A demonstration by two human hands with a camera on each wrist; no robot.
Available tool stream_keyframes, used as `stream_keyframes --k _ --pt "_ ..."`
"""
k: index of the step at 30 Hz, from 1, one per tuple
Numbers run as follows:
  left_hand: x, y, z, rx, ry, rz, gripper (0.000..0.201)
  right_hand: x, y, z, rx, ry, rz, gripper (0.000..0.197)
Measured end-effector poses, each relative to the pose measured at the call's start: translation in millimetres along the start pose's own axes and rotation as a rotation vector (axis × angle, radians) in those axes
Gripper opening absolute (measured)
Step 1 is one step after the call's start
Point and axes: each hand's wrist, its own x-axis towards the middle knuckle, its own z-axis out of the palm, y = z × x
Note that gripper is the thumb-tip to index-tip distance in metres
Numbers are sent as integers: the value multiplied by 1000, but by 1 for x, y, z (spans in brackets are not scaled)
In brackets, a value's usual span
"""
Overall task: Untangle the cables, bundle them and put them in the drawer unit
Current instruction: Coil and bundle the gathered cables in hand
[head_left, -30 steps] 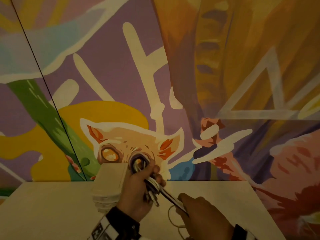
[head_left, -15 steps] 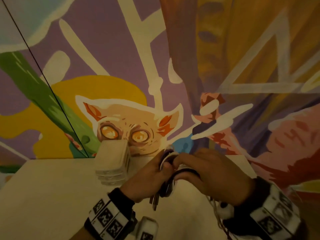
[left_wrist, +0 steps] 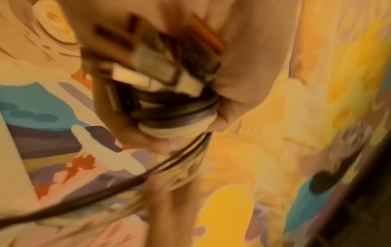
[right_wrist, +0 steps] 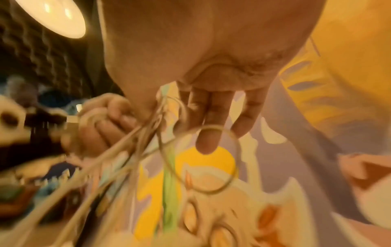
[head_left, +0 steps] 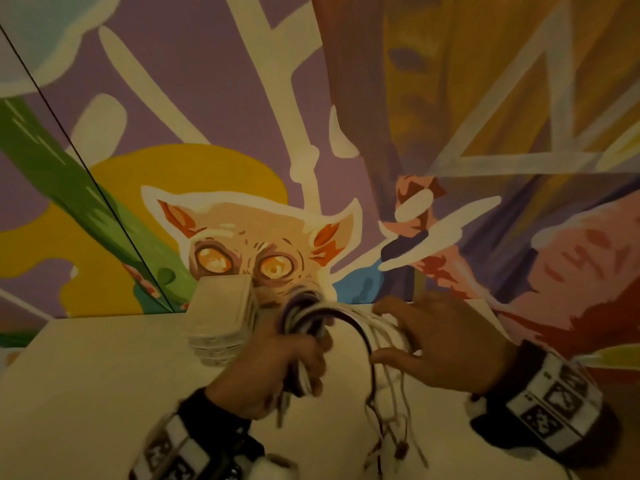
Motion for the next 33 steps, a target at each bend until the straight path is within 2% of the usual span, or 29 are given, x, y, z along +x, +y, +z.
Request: stream_keyframes --k 2,4,5,7,10,11,12,14,16,18,19,21,23,25,27,30,33 --pt "-3 16 -21 -207 31 6 28 -19 42 11 -142 -180 174 52" --pt "-8 33 -38 -273 76 43 23 -42 80 21 -204 -375 373 39" --pt "-10 38 -42 -256 109 61 24 -50 91 24 -180 -420 458 29" --pt "-11 40 -40 -179 145 77 28 -53 93 22 -38 -343 546 14" --pt "-6 31 -16 -37 129 45 20 -31 49 14 302 109 435 27" --pt "-3 27 -7 24 125 34 19 -18 26 11 439 199 355 32" --pt "1 23 1 89 115 29 18 -6 6 10 546 230 271 37" --pt "4 21 16 194 79 18 18 14 -24 14 625 158 141 49" --pt "4 24 22 222 45 26 19 25 -33 24 666 96 63 40" --pt "2 29 20 201 45 42 25 29 -35 27 745 87 69 20" --pt "1 32 17 191 65 44 29 30 -36 27 769 94 84 18" --pt "-3 38 8 184 137 65 33 29 -35 29 729 122 84 35" --pt "-9 45 -3 163 210 115 27 25 -29 33 566 95 86 47" --pt "-15 55 -12 111 231 167 21 15 -14 41 318 31 117 59" --pt "-21 66 -23 55 253 224 19 2 7 53 151 -44 181 63" --pt "-30 83 -38 -13 276 295 15 -31 40 74 42 -173 272 65" --pt "-33 88 -48 14 324 320 19 -60 59 87 16 -324 397 81"
